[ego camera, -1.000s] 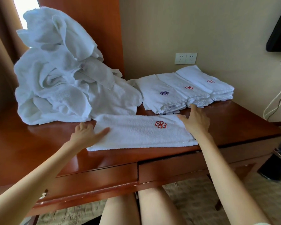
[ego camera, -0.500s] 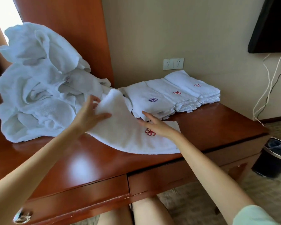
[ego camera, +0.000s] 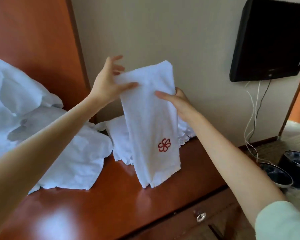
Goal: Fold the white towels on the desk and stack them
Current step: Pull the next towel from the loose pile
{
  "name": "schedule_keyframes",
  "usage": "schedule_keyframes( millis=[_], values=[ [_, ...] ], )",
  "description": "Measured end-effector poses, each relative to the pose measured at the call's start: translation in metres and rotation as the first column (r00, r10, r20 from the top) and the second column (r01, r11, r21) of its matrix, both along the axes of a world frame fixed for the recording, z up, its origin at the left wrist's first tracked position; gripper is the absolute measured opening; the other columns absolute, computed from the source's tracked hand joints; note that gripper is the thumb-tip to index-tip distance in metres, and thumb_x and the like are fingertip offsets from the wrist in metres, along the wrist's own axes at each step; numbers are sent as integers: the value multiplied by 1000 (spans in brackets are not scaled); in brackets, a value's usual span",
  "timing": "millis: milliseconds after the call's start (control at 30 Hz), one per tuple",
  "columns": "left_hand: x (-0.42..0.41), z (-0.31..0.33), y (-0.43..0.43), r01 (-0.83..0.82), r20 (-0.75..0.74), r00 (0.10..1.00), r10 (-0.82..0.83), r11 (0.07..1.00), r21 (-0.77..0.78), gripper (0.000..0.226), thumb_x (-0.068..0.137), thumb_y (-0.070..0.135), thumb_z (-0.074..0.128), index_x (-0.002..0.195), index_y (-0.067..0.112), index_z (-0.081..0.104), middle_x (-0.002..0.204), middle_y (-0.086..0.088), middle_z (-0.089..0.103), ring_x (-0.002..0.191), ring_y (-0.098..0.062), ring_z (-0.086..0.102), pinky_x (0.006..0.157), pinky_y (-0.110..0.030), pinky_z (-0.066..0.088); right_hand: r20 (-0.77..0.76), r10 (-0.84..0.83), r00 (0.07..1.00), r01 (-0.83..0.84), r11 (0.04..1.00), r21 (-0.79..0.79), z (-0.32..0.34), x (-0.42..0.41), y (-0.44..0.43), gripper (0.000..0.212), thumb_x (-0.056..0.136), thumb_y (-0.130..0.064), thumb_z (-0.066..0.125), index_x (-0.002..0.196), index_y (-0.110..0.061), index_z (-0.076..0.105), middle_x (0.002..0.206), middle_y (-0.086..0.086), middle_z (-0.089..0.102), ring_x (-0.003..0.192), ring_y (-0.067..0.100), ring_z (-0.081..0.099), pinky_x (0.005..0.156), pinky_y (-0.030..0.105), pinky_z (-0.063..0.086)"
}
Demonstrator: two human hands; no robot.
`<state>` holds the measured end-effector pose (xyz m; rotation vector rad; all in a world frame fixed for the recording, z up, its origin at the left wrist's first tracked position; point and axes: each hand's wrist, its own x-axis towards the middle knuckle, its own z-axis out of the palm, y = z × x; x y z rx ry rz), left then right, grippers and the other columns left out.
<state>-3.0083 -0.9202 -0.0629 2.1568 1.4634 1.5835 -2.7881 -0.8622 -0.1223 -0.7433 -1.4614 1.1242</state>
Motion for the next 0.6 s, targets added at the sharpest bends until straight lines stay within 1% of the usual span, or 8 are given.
schedule_keyframes(
  millis=[67, 100, 167, 200, 267, 367, 467, 600],
  values=[
    [4, -35, 17, 153, 309, 948, -80, 964, -219, 111, 61, 50, 84, 148, 23, 20, 127, 4, 51, 108, -4, 54, 78, -11, 46, -44, -16, 999, 16, 1000, 1, 16, 18, 10, 40, 81, -16, 76, 118, -7, 63, 108, 7, 73, 98, 21, 70, 78, 29, 58],
    [8, -59, 25, 238, 394, 915, -86, 903, -357, 118, 58, 55, 83, 150, 25, 16, 134, 3, 51, 114, -7, 54, 83, -18, 48, -48, -19, 999, 19, 1000, 0, 22, 25, 16, 41, 82, -15, 75, 120, -6, 62, 110, 8, 72, 100, 22, 70, 80, 30, 58],
    [20, -107, 37, 373, 422, 898, -127, 730, -573, 116, 57, 63, 82, 150, 27, 21, 136, 1, 54, 119, -15, 55, 94, -34, 49, -27, -30, 999, 30, 1000, 5, 32, 35, 27, 43, 83, -15, 75, 123, -5, 61, 113, 8, 71, 103, 21, 69, 86, 32, 56],
    [29, -129, 44, 431, 422, 888, -182, 647, -629, 108, 59, 64, 80, 147, 30, 28, 133, 2, 57, 120, -16, 56, 99, -39, 48, -4, -42, 999, 42, 999, 14, 35, 39, 35, 44, 83, -15, 75, 123, -5, 61, 114, 7, 71, 103, 20, 69, 88, 32, 56],
    [54, -160, 60, 531, 442, 846, -297, 526, -664, 85, 64, 63, 74, 137, 35, 42, 128, 11, 61, 120, -12, 57, 102, -42, 48, 44, -69, 997, 67, 997, 34, 41, 45, 54, 45, 82, -16, 77, 123, -8, 61, 113, 3, 71, 102, 16, 69, 86, 29, 56],
    [93, -174, 90, 593, 464, 805, -369, 499, -632, 56, 78, 51, 72, 128, 28, 56, 121, 10, 67, 112, -9, 63, 98, -38, 50, 84, -91, 992, 88, 995, 43, 50, 52, 92, 44, 80, -17, 78, 121, -11, 62, 111, 0, 72, 99, 13, 70, 76, 23, 56],
    [119, -171, 134, 630, 560, 769, -307, 515, -582, 40, 87, 30, 69, 124, 16, 61, 115, -2, 71, 103, -18, 68, 89, -36, 56, 110, -119, 987, 114, 992, 52, 61, 58, 138, 38, 79, -15, 79, 113, -15, 63, 106, -2, 73, 96, 13, 70, 72, 23, 56],
    [144, -165, 194, 721, 714, 666, -215, 429, -544, 33, 88, 32, 67, 119, 19, 63, 107, -2, 73, 96, -21, 71, 88, -37, 56, 153, -181, 972, 167, 981, 98, 77, 65, 212, 39, 79, -15, 79, 115, -15, 63, 112, 2, 71, 101, 17, 69, 84, 31, 56]
  ],
)
